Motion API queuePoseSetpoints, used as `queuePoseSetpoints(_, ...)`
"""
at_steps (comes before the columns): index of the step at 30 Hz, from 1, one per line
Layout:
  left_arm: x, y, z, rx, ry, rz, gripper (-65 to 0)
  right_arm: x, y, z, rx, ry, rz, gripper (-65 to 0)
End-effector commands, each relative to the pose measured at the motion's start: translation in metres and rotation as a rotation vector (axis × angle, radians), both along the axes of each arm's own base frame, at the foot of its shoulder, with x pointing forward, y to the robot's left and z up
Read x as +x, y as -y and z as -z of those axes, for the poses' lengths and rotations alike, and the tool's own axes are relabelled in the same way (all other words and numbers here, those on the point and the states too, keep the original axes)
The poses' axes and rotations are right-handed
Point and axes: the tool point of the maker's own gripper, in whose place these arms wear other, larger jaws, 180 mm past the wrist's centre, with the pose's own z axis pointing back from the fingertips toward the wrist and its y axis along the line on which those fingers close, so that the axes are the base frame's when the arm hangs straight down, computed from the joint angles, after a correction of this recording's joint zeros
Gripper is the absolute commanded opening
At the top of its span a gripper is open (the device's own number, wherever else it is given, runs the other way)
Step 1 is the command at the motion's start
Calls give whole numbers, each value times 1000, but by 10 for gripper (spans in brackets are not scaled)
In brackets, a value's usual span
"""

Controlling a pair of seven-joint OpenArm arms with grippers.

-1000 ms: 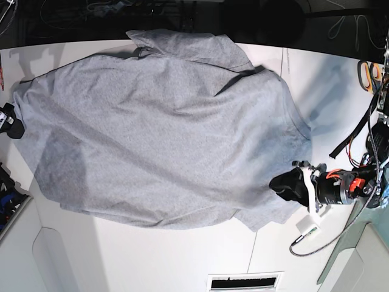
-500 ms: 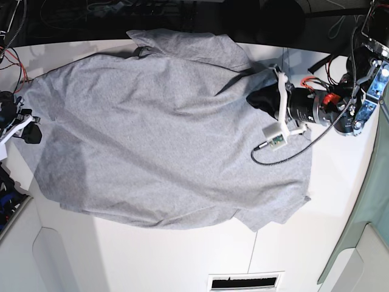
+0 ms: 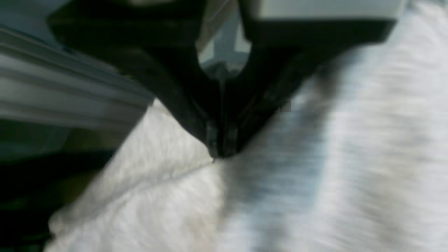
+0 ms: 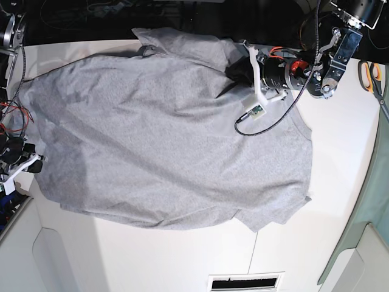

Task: Layout the t-shirt on the table in an organized manner, then fold the t-shirt properly
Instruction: 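Drag the grasped shirt edge with the left gripper across the shirt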

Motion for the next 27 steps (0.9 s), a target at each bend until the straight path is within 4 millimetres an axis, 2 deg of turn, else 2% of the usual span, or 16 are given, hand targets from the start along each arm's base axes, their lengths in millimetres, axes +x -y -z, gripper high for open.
queuePoseSetpoints(1, 12, -31, 8, 118, 8, -38, -625, 9, 12, -13, -15, 33, 18, -650)
queuePoseSetpoints(4, 37, -63, 10, 163, 14, -132, -625, -3, 14, 4, 1, -19, 33, -650)
queuePoseSetpoints(8, 85, -96, 0, 179, 59, -247, -635, -22, 15, 21, 13, -65, 40, -650)
queuePoseSetpoints(10, 111, -106, -7, 181, 83, -284, -637, -33, 13, 28, 38, -89, 48, -650)
queuePoseSetpoints(14, 161, -124, -24, 174, 123, -362, -637, -63, -2, 46, 129, -168, 43, -650)
queuePoseSetpoints(17, 190, -133, -36, 163, 138, -413, -638, -90, -13, 55, 168, -205, 28, -650)
queuePoseSetpoints(21, 220, -124, -49, 125, 141, -448, -638, -126, -31, 61, 201, -230, -9, -650)
queuePoseSetpoints(24, 238, -104, -58, 78, 154, -452, -638, -148, -49, 64, 204, -238, -53, -650)
queuePoseSetpoints(27, 246, -78, -58, 38, 147, -437, -638, -168, -79, 64, 227, -234, -111, -650)
